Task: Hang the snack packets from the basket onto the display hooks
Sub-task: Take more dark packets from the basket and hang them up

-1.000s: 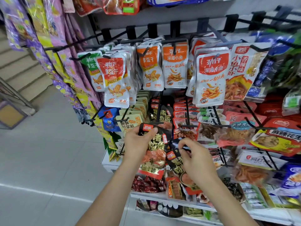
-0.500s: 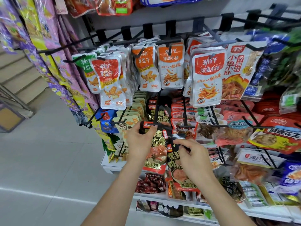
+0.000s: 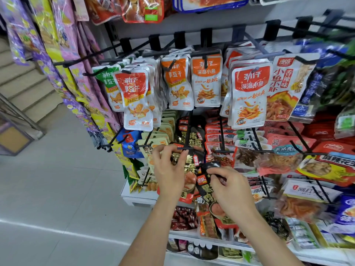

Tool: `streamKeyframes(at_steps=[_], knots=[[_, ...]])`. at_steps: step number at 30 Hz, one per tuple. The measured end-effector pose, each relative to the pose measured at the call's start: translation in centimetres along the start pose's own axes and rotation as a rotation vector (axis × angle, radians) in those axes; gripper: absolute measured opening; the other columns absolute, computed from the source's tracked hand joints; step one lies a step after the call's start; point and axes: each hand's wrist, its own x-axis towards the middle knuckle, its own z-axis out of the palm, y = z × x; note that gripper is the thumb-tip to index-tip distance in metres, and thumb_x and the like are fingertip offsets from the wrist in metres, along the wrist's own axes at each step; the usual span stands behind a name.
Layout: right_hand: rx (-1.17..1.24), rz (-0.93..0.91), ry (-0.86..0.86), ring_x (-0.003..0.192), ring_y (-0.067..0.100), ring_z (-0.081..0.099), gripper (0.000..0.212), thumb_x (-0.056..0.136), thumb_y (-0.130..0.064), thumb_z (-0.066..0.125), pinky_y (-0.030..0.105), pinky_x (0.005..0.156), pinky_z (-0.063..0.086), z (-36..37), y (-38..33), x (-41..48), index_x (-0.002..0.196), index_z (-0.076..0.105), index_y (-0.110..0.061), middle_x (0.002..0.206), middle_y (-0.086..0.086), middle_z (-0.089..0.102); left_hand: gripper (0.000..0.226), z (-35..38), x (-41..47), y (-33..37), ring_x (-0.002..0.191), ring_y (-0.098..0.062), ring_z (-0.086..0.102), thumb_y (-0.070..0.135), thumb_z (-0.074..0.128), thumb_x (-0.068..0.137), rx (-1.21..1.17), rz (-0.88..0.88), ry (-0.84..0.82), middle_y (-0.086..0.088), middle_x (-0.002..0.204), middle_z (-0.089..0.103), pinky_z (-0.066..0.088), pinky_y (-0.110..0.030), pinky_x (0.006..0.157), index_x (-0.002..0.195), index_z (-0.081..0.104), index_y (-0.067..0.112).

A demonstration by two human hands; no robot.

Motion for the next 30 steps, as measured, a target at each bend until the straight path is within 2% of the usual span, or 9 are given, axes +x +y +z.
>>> streamKeyframes(at_steps=[2,5,9,13,16,21,25,27,30], knots=[[-0.009,-0.003,0.006,0.045,0.007,0.051,0.024,0.094,-0.016,0.055,0.017,0.052,0.036,-0.1,0.2,0.0,0.107,0.072,-0.027,0.110,-0.009,0.064,0.015,0.3,-0.2,-0.2,0.089,0.012,0.034,0.018,0.076,0.082,0.019,0.006,-0.022,-0.011,0.109,0.052,0.026,0.008,0.076,0.092,0.070,0.009],[-0.017,-0.009,0.010,0.041,0.008,0.049,0.025,0.094,-0.014,0.054,0.015,0.045,0.033,-0.3,0.5,0.2,0.107,0.072,-0.026,0.105,-0.011,0.062,0.012,0.4,-0.2,-0.4,0.094,0.011,0.034,0.022,0.072,0.086,0.018,-0.003,-0.077,-0.004,0.110,0.050,0.023,0.005,0.082,0.092,0.074,0.012],[-0.059,-0.037,0.009,0.043,0.006,0.050,0.027,0.094,-0.010,0.053,0.015,0.044,0.034,-0.7,0.3,0.2,0.108,0.072,-0.023,0.098,-0.010,0.061,0.027,0.3,0.4,-0.9,0.104,-0.009,0.048,0.040,0.069,0.084,0.033,0.050,-0.141,-0.003,0.112,0.053,0.040,-0.022,0.090,0.099,0.075,0.018],[-0.126,-0.053,0.015,0.050,0.005,0.053,0.029,0.094,-0.006,0.053,0.011,0.052,0.038,-1.4,0.4,0.2,0.108,0.072,-0.023,0.101,-0.008,0.063,0.040,1.5,1.3,-1.3,0.110,-0.031,0.056,0.044,0.068,0.080,0.151,0.109,-0.165,-0.016,0.116,0.059,0.048,-0.042,0.092,0.111,0.072,0.019],[-0.128,-0.076,0.044,0.074,0.007,0.059,0.028,0.093,-0.003,0.055,0.016,0.070,0.045,-1.6,0.5,0.2,0.107,0.073,-0.019,0.104,-0.004,0.067,0.051,2.6,2.4,-1.2,0.121,-0.036,0.047,0.035,0.074,0.080,0.271,0.071,-0.245,-0.019,0.129,0.052,0.044,-0.051,0.099,0.127,0.061,0.021],[-0.110,-0.097,0.060,0.078,0.010,0.061,0.027,0.091,-0.002,0.058,0.019,0.071,0.046,-1.4,0.8,0.0,0.103,0.074,-0.020,0.100,-0.005,0.068,0.064,3.5,3.3,-1.3,0.137,-0.037,0.032,0.038,0.068,0.084,0.530,0.143,-0.374,-0.017,0.148,0.035,0.028,-0.047,0.113,0.141,0.045,0.022],[0.002,-0.067,0.070,0.061,-0.002,0.051,0.027,0.092,-0.003,0.059,0.009,0.057,0.034,-1.5,1.5,0.1,0.100,0.073,-0.024,0.097,-0.009,0.068,0.060,2.6,2.6,-1.4,0.137,-0.034,0.036,0.015,0.074,0.082,0.227,0.152,-0.287,-0.016,0.151,0.035,0.032,-0.041,0.113,0.137,0.052,0.012],[0.126,-0.007,0.059,0.063,0.005,0.062,0.028,0.093,-0.005,0.058,0.017,0.054,0.043,-1.6,1.8,0.2,0.096,0.071,-0.030,0.096,-0.014,0.067,0.053,1.8,1.7,-1.3,0.135,-0.025,0.041,0.009,0.074,0.082,0.124,0.153,-0.200,-0.014,0.149,0.039,0.035,-0.033,0.110,0.132,0.056,0.010],[0.287,0.078,0.055,0.059,0.029,0.067,0.029,0.093,-0.005,0.059,0.043,0.050,0.054,-1.6,1.9,0.1,0.092,0.070,-0.032,0.080,-0.019,0.066,0.024,1.7,1.2,-1.2,0.113,-0.019,0.060,0.013,0.071,0.086,0.106,0.114,-0.226,-0.008,0.127,0.059,0.049,-0.034,0.097,0.109,0.069,0.006]])
